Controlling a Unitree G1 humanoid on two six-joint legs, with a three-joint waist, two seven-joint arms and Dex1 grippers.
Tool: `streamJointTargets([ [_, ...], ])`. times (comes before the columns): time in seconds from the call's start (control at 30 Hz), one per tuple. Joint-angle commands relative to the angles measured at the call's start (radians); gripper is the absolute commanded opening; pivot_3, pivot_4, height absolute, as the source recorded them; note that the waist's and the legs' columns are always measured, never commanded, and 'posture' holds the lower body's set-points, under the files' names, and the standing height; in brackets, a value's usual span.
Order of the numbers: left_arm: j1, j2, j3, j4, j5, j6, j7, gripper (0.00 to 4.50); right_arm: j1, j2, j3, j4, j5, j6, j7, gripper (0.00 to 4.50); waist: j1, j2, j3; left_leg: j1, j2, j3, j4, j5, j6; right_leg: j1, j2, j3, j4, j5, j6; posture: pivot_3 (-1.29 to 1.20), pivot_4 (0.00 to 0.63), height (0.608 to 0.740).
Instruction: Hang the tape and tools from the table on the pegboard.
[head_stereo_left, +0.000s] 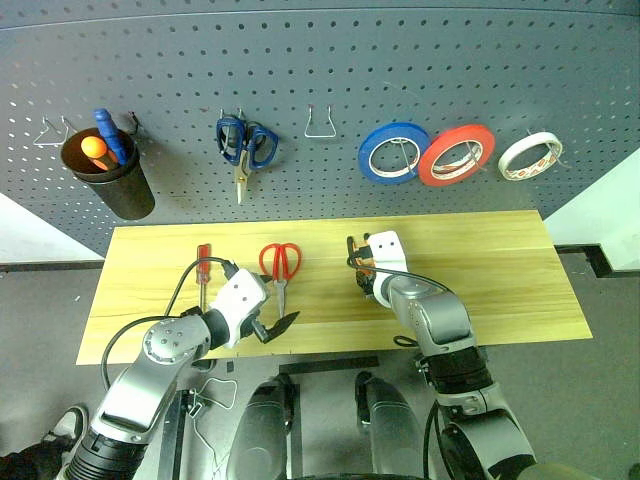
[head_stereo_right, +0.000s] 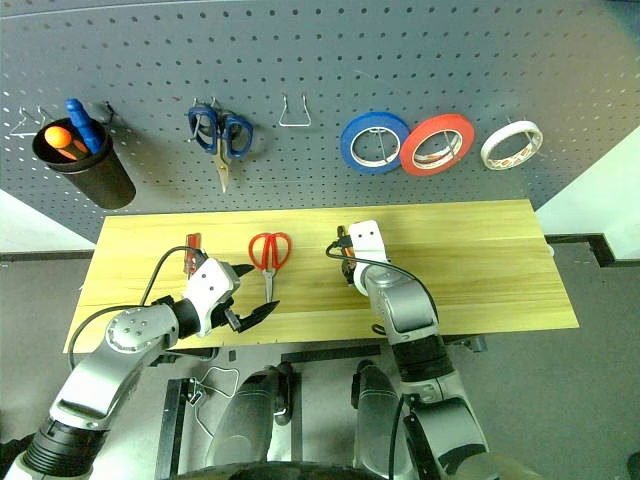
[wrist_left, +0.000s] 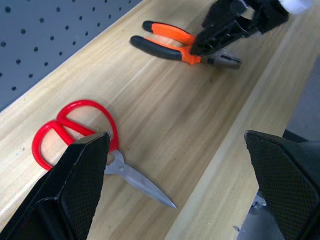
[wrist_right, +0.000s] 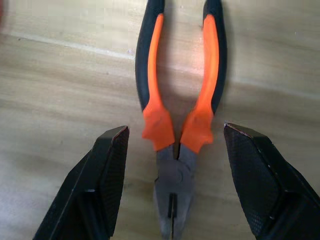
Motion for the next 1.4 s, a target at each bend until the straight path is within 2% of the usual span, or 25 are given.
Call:
streamJointTargets([
  [0.03, 0.01, -0.004, 0.004, -0.048, -0.009, -0.006, 0.005, 4.5, -0.033, 0.009, 0.008, 0.031, -0.015, -0.039, 0.01, 3.13, 0.0, 0.0, 0.0, -0.002, 0.0, 0.0, 0.0, 0.0, 0.0, -0.002, 0.0, 0.0, 0.0, 0.0, 0.0, 0.1, 0.337, 0.716],
  [0.13, 0.019, -0.008, -0.002, -0.057, -0.007, -0.003, 0.009, 4.5, -0.06, 0.011, 0.003, 0.06, -0.019, -0.053, 0.02, 3.73, 0.001, -0.001, 0.0, -0.003, -0.001, 0.0, 0.0, 0.0, 0.0, -0.005, 0.0, 0.0, 0.004, 0.001, 0.004, 0.1, 0.338, 0.716],
  [0.2, 0.02, -0.008, -0.002, -0.059, -0.007, -0.002, 0.01, 4.5, -0.069, 0.014, 0.0, 0.07, -0.023, -0.056, 0.02, 4.4, 0.001, -0.001, 0.002, -0.004, -0.001, 0.0, 0.0, 0.0, 0.0, -0.008, 0.0, 0.0, 0.007, 0.001, 0.004, 0.1, 0.338, 0.716],
  [0.23, 0.021, -0.008, -0.003, -0.059, -0.006, -0.001, 0.011, 4.5, -0.072, 0.016, -0.004, 0.074, -0.024, -0.057, 0.017, 4.46, 0.001, -0.001, 0.002, -0.004, -0.001, 0.0, 0.0, 0.0, 0.0, -0.008, 0.0, 0.0, 0.008, 0.001, 0.004, 0.1, 0.338, 0.716],
  [1.4, 0.107, -0.014, 0.013, -0.191, -0.025, 0.075, 0.079, 4.5, -0.087, 0.009, 0.021, 0.157, -0.062, -0.073, 0.088, 4.46, -0.003, -0.002, 0.037, -0.004, 0.0, 0.0, 0.0, 0.0, 0.0, -0.01, 0.0, 0.0, 0.009, -0.001, 0.001, 0.12, 0.37, 0.716],
])
